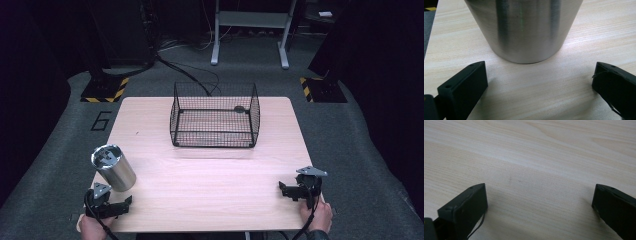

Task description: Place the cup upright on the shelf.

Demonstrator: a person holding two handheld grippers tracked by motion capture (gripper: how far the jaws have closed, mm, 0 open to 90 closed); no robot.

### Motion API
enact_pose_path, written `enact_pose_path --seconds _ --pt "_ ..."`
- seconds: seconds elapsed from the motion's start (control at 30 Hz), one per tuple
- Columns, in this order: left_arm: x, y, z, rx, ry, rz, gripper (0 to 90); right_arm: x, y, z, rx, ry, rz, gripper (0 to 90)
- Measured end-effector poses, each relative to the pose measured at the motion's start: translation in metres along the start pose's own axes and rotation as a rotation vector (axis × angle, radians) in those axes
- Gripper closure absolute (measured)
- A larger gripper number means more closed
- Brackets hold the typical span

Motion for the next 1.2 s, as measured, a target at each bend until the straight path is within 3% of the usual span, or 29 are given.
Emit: enact_pose_path --seconds 0.4,0.57,0.63,0.9,1.2 --pt "0.001 0.000 0.001 -0.007 0.006 0.010 0.0 0.000 0.000 0.000 0.001 0.003 0.002 0.0" --pt "0.000 0.001 0.002 -0.023 0.004 -0.010 0.1 0.000 0.000 0.000 -0.001 0.003 0.005 0.0" --pt "0.002 0.000 0.002 -0.005 0.000 0.007 0.0 0.000 0.000 0.000 -0.002 0.003 0.003 0.0" --pt "0.002 0.003 0.010 0.016 -0.022 0.011 0.0 0.000 0.000 0.000 -0.002 0.003 0.002 0.0" --pt "0.003 0.022 0.026 0.078 -0.045 0.013 0.0 0.000 0.000 0.000 -0.002 0.004 0.005 0.0"
Point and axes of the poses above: each handheld gripper's, and its own axes: z roughly backward along the jaws, y roughly out of its top, x roughly to its right, the point moved 3 cm from there along -z, roughly forward along the jaws, and after that the axes turned 11 degrees about z, right-handed, at the moved point
